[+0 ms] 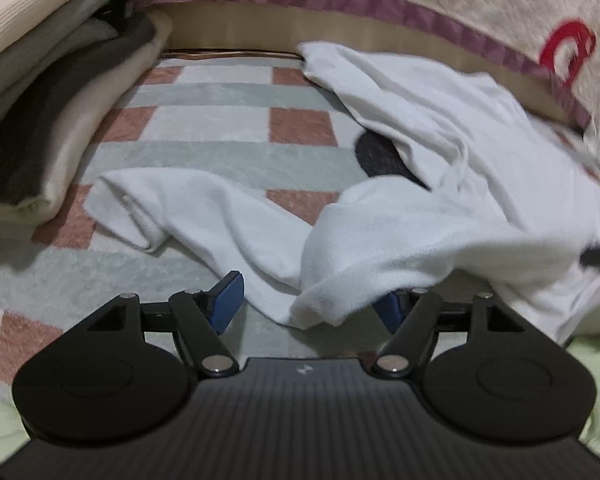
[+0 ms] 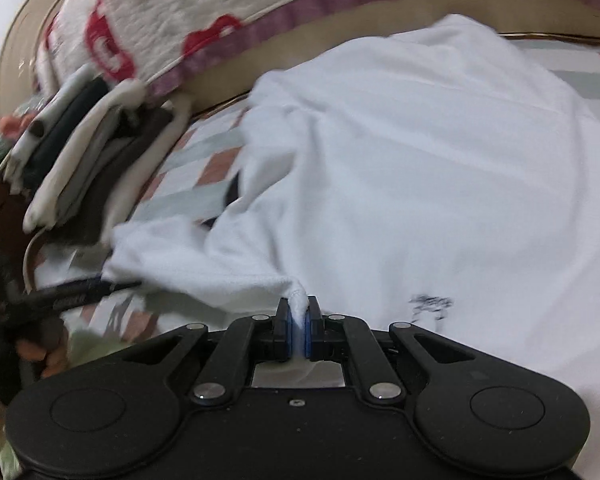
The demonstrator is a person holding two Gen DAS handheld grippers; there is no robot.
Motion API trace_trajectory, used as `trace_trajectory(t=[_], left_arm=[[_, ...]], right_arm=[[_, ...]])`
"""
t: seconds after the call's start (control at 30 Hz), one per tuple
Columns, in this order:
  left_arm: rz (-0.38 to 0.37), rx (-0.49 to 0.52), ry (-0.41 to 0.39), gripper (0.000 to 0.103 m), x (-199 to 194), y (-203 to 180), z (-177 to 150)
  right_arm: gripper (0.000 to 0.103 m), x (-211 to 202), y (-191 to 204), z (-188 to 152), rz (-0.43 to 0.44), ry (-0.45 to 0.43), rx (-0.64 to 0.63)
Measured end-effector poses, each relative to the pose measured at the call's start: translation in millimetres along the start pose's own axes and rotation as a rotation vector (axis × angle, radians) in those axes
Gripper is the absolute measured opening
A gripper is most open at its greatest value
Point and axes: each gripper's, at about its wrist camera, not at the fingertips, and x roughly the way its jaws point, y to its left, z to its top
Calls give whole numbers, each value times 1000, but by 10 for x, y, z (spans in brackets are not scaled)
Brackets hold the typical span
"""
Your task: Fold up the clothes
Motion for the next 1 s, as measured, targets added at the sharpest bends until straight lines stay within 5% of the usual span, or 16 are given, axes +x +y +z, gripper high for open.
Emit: trace_trajectory(t=[0.03, 0.07, 0.13, 0.27, 0.37, 0.57, 0.87, 1.0], left_arm=[[28, 23, -15, 45, -9, -51, 9], [65, 14, -56, 11, -97, -57, 32], [138, -3, -137, 7, -272, -71, 79], [264, -44, -284, 12, -661, -73, 48], [308, 3, -238, 15, -703, -118, -156], [245, -201, -39, 21, -596, 113, -383], [161, -415, -64, 42, -735, 478, -330], [83, -582, -56, 42, -651, 776, -265]], right_arm=[[8, -4, -18, 11, -2, -10, 12], [8, -22, -17, 13, 10, -19, 14], [8, -70, 4, 9, 52, -36, 5], [8, -117, 83, -9, 116, -47, -30], [8, -45, 200, -21, 94, -24, -82], [8, 74, 93, -63, -22, 52, -66], [8, 131, 21, -87, -67, 83, -43], [8, 151, 19, -85, -67, 88, -31]])
